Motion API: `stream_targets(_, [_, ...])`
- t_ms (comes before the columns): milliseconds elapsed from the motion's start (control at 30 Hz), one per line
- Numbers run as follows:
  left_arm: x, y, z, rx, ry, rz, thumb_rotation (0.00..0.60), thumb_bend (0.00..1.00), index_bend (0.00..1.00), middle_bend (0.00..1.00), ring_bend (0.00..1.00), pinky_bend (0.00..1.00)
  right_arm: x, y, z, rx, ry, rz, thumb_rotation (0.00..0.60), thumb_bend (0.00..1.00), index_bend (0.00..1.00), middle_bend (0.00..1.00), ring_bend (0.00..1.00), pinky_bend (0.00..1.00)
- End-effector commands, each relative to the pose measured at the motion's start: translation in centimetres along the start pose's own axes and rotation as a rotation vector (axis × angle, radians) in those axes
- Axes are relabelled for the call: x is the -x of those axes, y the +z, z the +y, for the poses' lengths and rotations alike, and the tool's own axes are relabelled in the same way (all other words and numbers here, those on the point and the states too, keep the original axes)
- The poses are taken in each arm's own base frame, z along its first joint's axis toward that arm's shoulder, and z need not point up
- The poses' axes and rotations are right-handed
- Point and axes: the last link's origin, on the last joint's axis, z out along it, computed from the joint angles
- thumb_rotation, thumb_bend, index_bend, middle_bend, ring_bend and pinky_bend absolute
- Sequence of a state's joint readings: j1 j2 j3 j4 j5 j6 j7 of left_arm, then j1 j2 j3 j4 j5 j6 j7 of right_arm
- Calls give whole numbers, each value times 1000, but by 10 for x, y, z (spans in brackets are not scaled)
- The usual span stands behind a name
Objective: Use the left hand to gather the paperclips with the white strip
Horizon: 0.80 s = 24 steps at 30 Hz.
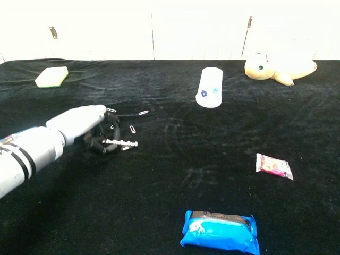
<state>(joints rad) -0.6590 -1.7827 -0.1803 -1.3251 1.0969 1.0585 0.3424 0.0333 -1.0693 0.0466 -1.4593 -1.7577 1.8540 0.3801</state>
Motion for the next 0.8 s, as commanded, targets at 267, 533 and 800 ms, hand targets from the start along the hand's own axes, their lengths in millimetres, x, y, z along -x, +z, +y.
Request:
stream_targets(267, [-41,24,-24,-55,-56,72,600,568,877,1000,1000,1000,3,3,0,11,-10,-1,600,357,13,0,0,0])
stream_targets(533, [-37,38,-42,-99,-74,23,600,568,877,1000,1000,1000,6,7,0,20,-17,-9,600,357,13,0,0,0])
stream_targets(800, [-25,44,-48,-110,-66,-6,600,568,877,1000,1000,1000,8,8,1,22,-14,-21,600,357,13,0,0,0])
